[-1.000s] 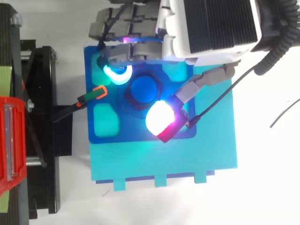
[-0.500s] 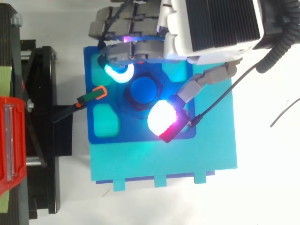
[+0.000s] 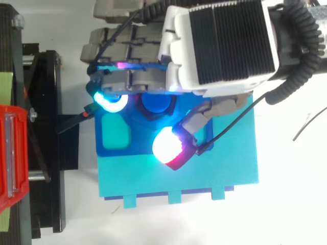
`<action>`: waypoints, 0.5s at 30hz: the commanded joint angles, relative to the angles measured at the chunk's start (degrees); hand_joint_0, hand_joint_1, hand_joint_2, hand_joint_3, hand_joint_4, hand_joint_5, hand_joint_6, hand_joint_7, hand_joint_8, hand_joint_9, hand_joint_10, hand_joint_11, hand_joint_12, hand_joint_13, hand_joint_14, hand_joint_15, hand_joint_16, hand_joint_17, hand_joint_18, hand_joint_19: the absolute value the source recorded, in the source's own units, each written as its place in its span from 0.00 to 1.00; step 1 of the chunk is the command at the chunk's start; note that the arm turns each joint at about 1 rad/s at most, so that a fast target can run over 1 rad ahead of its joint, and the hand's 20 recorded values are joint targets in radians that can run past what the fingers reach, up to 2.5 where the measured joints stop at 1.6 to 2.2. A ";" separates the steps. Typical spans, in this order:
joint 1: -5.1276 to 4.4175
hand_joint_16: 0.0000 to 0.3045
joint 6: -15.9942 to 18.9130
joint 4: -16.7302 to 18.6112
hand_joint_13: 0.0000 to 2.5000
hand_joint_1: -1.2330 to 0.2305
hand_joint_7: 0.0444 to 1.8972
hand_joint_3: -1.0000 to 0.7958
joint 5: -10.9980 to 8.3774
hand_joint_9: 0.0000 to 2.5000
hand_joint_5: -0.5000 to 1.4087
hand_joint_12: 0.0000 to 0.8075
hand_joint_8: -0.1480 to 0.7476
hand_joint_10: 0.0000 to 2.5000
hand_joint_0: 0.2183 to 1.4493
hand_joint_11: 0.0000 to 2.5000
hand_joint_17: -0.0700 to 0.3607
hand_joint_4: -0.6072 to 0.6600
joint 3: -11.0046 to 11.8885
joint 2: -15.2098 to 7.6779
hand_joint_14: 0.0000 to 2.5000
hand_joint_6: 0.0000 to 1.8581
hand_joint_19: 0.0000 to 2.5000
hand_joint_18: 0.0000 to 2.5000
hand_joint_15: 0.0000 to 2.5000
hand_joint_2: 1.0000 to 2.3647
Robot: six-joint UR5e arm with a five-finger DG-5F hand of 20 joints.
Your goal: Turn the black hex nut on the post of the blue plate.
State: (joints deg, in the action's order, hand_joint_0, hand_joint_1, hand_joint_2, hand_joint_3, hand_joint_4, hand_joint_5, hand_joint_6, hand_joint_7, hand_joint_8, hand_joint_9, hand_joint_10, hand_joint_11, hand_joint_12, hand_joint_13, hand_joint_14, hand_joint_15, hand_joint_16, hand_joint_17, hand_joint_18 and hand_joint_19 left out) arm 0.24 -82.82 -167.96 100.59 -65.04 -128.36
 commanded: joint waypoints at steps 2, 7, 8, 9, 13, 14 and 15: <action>-0.94 0.23 0.03 0.35 0.16 0.37 0.48 0.28 -1.28 0.15 0.14 0.52 0.49 0.00 0.10 0.04 0.52 0.65 0.00 -0.05 0.00 0.27 0.06 0.11 0.04 0.00; -1.30 0.22 -0.15 0.35 0.16 0.34 0.48 0.28 -1.45 0.15 0.14 0.51 0.49 0.00 0.11 0.04 0.52 0.64 0.00 -0.05 0.00 0.27 0.05 0.11 0.04 0.00; -1.38 0.22 -0.15 0.35 0.16 0.33 0.48 0.28 -1.54 0.15 0.14 0.51 0.48 0.00 0.11 0.04 0.51 0.64 0.00 -0.05 0.00 0.27 0.05 0.11 0.04 0.00; -1.47 0.22 -0.15 0.35 0.16 0.31 0.49 0.28 -1.89 0.15 0.14 0.51 0.48 0.00 0.11 0.04 0.51 0.64 0.00 -0.05 0.00 0.27 0.05 0.11 0.04 0.00; -1.56 0.22 -0.24 0.17 0.16 0.29 0.51 0.28 -2.07 0.15 0.15 0.50 0.48 0.00 0.12 0.05 0.51 0.66 -0.09 -0.05 0.00 0.27 0.05 0.12 0.04 0.00; -1.56 0.22 -0.24 0.17 0.16 0.29 0.52 0.28 -2.07 0.15 0.15 0.50 0.47 0.00 0.12 0.05 0.51 0.66 0.00 -0.05 0.00 0.27 0.05 0.12 0.04 0.00; -1.56 0.21 -0.24 0.17 0.17 0.29 0.53 0.28 -2.07 0.15 0.15 0.50 0.47 0.00 0.12 0.04 0.50 0.66 0.00 -0.05 0.00 0.27 0.05 0.12 0.04 0.00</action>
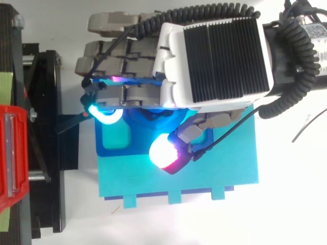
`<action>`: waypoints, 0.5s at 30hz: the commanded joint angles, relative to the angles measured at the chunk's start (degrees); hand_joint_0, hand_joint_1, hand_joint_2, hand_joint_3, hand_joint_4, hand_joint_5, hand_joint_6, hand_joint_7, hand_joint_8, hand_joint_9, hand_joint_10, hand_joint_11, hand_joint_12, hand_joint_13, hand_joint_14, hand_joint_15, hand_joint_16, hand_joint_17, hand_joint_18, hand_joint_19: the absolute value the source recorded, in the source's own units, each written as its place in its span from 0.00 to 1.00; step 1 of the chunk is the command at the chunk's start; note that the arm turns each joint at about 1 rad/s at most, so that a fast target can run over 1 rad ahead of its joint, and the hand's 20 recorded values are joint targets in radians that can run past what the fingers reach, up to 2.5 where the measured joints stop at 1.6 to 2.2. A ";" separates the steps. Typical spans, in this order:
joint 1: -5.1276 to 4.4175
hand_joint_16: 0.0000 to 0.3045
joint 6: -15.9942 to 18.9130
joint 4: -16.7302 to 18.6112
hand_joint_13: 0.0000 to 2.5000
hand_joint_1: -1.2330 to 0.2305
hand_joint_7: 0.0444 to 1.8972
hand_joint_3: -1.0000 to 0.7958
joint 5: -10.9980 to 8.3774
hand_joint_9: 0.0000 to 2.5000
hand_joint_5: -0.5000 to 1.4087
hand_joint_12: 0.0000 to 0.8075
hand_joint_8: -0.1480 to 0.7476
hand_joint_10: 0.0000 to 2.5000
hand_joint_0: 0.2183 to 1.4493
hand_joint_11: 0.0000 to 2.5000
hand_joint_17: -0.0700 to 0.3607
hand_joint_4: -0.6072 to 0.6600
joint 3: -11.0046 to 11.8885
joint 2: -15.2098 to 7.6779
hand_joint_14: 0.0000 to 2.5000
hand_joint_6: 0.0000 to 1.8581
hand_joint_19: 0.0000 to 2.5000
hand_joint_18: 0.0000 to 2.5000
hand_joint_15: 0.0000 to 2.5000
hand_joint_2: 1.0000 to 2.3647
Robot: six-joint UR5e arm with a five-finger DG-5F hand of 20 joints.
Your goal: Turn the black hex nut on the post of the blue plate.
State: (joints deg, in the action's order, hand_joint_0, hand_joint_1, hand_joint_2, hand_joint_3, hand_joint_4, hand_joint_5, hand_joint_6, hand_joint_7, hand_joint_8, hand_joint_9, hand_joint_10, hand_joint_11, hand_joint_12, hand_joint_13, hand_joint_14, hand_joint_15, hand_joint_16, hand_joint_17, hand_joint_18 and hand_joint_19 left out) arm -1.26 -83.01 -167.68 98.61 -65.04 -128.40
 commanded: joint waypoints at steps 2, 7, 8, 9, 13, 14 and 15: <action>-0.05 0.21 -0.05 -0.28 0.17 0.28 0.54 0.28 -0.09 0.15 0.15 0.49 0.47 0.00 0.13 0.04 0.49 0.66 0.00 -0.01 0.00 0.27 0.05 0.12 0.04 0.00; 0.12 0.21 -0.14 -0.98 0.17 0.27 0.54 0.28 0.18 0.16 0.15 0.48 0.47 0.00 0.14 0.05 0.49 0.66 -0.08 -0.01 0.00 0.27 0.05 0.12 0.04 0.00; 0.21 0.21 -0.14 -1.24 0.17 0.27 0.55 0.28 0.18 0.16 0.15 0.48 0.47 0.00 0.14 0.05 0.49 0.67 0.00 -0.01 0.00 0.27 0.05 0.12 0.04 0.00; 0.30 0.21 -0.22 -1.42 0.17 0.27 0.55 0.28 0.18 0.16 0.15 0.48 0.47 0.00 0.14 0.05 0.49 0.66 0.00 -0.01 0.00 0.27 0.05 0.13 0.04 0.00; 0.47 0.21 -0.31 -1.68 0.17 0.28 0.55 0.28 0.18 0.16 0.15 0.48 0.47 0.00 0.14 0.05 0.49 0.67 -0.17 -0.01 0.00 0.27 0.05 0.13 0.04 0.00; 0.56 0.21 -0.31 -1.77 0.17 0.31 0.55 0.28 0.18 0.16 0.15 0.49 0.47 0.00 0.13 0.05 0.49 0.67 -0.17 -0.01 0.00 0.27 0.05 0.13 0.04 0.00; 0.56 0.21 -0.31 -1.86 0.17 0.31 0.55 0.28 0.18 0.16 0.15 0.49 0.47 0.00 0.13 0.05 0.49 0.67 -0.17 -0.01 0.00 0.27 0.05 0.13 0.04 0.00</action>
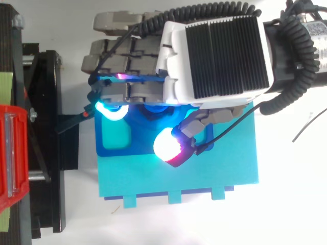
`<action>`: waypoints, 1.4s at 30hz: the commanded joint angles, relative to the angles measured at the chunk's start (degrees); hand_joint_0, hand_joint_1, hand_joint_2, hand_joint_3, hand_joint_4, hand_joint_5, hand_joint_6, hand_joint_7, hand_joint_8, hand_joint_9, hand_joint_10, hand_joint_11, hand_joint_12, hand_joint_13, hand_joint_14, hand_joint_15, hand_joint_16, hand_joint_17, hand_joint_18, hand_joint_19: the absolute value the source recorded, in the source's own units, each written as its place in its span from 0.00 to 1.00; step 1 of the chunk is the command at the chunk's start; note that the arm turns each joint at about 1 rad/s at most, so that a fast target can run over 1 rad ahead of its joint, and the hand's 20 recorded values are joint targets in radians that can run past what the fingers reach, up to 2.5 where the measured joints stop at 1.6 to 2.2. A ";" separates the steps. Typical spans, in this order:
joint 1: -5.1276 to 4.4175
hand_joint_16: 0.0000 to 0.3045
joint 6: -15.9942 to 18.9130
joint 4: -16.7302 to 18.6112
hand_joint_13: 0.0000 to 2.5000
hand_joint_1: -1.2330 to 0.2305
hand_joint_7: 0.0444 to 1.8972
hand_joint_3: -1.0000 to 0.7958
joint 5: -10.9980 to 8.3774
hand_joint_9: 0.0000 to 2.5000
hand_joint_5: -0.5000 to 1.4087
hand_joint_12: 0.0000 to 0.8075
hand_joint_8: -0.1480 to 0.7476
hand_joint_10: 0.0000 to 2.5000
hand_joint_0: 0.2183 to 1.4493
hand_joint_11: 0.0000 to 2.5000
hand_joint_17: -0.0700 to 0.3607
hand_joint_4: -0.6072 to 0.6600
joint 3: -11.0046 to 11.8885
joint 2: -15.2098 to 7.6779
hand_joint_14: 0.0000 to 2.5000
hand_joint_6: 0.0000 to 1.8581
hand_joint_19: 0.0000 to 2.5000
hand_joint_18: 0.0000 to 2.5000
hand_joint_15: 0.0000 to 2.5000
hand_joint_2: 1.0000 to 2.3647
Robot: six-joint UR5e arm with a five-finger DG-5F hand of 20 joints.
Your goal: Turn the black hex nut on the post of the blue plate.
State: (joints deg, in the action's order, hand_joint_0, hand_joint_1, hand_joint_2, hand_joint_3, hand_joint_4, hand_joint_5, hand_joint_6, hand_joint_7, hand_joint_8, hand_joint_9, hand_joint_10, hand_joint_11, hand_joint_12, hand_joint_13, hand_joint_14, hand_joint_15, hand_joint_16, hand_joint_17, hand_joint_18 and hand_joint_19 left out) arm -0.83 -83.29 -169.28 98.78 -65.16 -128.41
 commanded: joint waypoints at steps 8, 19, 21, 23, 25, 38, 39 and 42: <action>0.66 0.21 -0.03 -1.23 0.17 0.35 0.55 0.28 0.09 0.16 0.15 0.49 0.48 0.00 0.13 0.05 0.49 0.68 -0.05 0.00 0.00 0.27 0.05 0.13 0.04 0.00; 0.75 0.21 -0.12 -2.02 0.17 0.36 0.55 0.28 0.01 0.16 0.15 0.49 0.48 0.00 0.13 0.05 0.50 0.68 -0.14 0.00 0.00 0.27 0.05 0.13 0.04 0.00; 0.75 0.21 -0.21 -2.02 0.17 0.35 0.55 0.28 0.01 0.16 0.15 0.49 0.49 0.00 0.13 0.05 0.50 0.68 -0.14 0.00 0.00 0.27 0.05 0.13 0.04 0.00; 0.75 0.21 -0.38 -2.11 0.17 0.35 0.55 0.28 0.01 0.16 0.15 0.50 0.49 0.00 0.13 0.05 0.50 0.68 -0.14 0.00 0.00 0.27 0.05 0.13 0.04 0.00; 0.75 0.21 -0.56 -2.37 0.17 0.35 0.55 0.28 0.01 0.16 0.15 0.50 0.49 0.00 0.13 0.05 0.50 0.68 -0.14 0.00 0.00 0.27 0.05 0.13 0.04 0.00; 0.83 0.20 -0.73 -1.41 0.17 0.36 0.55 0.28 0.09 0.16 0.15 0.47 0.47 0.00 0.16 0.05 0.48 0.66 -1.63 0.00 0.00 0.27 0.05 0.12 0.04 0.00; 0.83 0.20 -0.73 -1.41 0.17 0.35 0.55 0.28 0.09 0.16 0.15 0.47 0.47 0.00 0.17 0.05 0.47 0.66 -1.63 0.00 0.00 0.27 0.05 0.12 0.04 0.00; 0.83 0.19 -0.82 -1.41 0.17 0.35 0.55 0.28 0.09 0.16 0.15 0.46 0.46 0.00 0.18 0.05 0.47 0.65 -1.63 0.00 0.00 0.27 0.06 0.11 0.04 0.00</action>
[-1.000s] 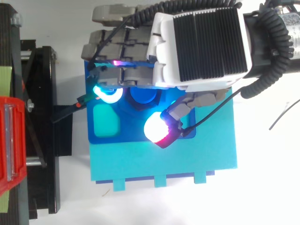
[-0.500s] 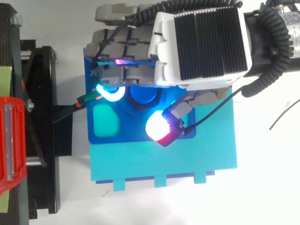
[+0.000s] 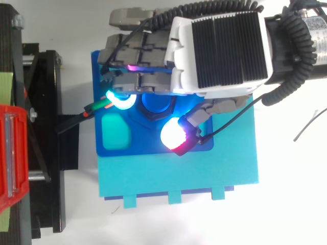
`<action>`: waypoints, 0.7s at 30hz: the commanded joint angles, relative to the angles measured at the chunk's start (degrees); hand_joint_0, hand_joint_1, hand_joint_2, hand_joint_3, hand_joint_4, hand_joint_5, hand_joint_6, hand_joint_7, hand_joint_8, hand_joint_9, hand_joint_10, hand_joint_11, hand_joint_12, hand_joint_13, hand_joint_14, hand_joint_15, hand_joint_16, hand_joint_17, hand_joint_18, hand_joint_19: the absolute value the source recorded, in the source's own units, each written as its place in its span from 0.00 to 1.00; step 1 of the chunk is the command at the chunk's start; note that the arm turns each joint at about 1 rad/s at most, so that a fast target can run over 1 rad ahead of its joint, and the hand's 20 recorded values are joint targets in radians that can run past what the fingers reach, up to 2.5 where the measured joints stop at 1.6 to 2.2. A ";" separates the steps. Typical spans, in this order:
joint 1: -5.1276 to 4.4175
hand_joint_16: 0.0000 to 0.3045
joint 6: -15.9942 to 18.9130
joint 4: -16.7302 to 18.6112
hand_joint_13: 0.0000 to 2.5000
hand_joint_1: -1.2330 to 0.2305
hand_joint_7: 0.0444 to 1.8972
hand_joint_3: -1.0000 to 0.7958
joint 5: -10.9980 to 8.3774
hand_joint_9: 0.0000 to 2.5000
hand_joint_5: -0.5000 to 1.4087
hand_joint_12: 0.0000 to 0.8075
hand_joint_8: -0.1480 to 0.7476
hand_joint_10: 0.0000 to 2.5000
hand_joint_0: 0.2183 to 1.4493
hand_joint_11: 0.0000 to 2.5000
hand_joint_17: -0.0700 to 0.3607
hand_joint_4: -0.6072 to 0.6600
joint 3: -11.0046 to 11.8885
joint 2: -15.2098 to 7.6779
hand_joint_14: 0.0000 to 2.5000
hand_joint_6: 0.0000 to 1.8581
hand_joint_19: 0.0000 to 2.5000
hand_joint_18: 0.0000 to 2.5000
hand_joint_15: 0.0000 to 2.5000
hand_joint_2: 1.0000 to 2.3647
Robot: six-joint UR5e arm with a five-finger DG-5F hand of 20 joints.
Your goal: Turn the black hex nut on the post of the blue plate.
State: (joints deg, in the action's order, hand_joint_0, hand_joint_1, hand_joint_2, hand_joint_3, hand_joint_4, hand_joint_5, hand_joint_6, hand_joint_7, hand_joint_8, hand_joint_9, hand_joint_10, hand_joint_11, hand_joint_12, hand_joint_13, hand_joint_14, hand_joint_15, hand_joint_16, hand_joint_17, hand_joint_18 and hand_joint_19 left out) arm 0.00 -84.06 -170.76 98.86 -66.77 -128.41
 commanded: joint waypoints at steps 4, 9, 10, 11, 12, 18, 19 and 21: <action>0.09 0.18 -0.05 -0.10 0.16 0.34 0.56 0.28 0.02 0.16 0.16 0.45 0.45 0.00 0.20 0.05 0.46 0.64 -0.02 0.00 0.00 0.27 0.05 0.11 0.04 0.00; 0.18 0.18 -0.05 -0.27 0.16 0.33 0.57 0.28 0.11 0.16 0.16 0.44 0.44 0.00 0.22 0.04 0.44 0.63 -0.02 0.09 0.00 0.27 0.06 0.10 0.04 0.00; 0.18 0.17 -0.14 -0.18 0.16 0.33 0.58 0.29 0.11 0.15 0.16 0.44 0.44 0.00 0.22 0.04 0.44 0.63 -0.02 0.00 0.00 0.27 0.06 0.10 0.04 0.00; 0.18 0.17 -0.23 -0.18 0.16 0.33 0.58 0.29 0.11 0.15 0.16 0.44 0.44 0.00 0.22 0.04 0.44 0.63 -0.02 0.00 0.00 0.27 0.06 0.10 0.04 0.00; 0.18 0.17 -0.23 -0.18 0.16 0.33 0.58 0.29 0.11 0.15 0.16 0.43 0.44 0.00 0.23 0.04 0.44 0.63 -0.02 0.00 0.00 0.27 0.06 0.10 0.04 0.00; 0.18 0.17 -0.23 -0.27 0.16 0.33 0.58 0.28 0.11 0.15 0.16 0.43 0.44 0.00 0.23 0.05 0.44 0.63 -0.02 0.00 0.00 0.27 0.05 0.10 0.04 0.00; 0.18 0.17 -0.23 -0.27 0.16 0.33 0.58 0.28 0.11 0.15 0.16 0.43 0.44 0.00 0.23 0.05 0.44 0.63 -0.02 0.09 0.00 0.27 0.05 0.10 0.04 0.00; 0.18 0.17 -0.23 -0.27 0.16 0.32 0.59 0.28 0.11 0.16 0.16 0.43 0.44 0.00 0.23 0.04 0.44 0.63 -0.02 0.00 0.00 0.27 0.06 0.10 0.04 0.00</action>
State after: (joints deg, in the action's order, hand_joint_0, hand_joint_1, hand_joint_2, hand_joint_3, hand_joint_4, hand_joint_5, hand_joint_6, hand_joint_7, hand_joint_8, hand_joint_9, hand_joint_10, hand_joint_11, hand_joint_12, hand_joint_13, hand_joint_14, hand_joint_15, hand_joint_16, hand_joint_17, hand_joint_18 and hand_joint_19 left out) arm 0.18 -84.28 -171.01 98.97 -66.80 -128.39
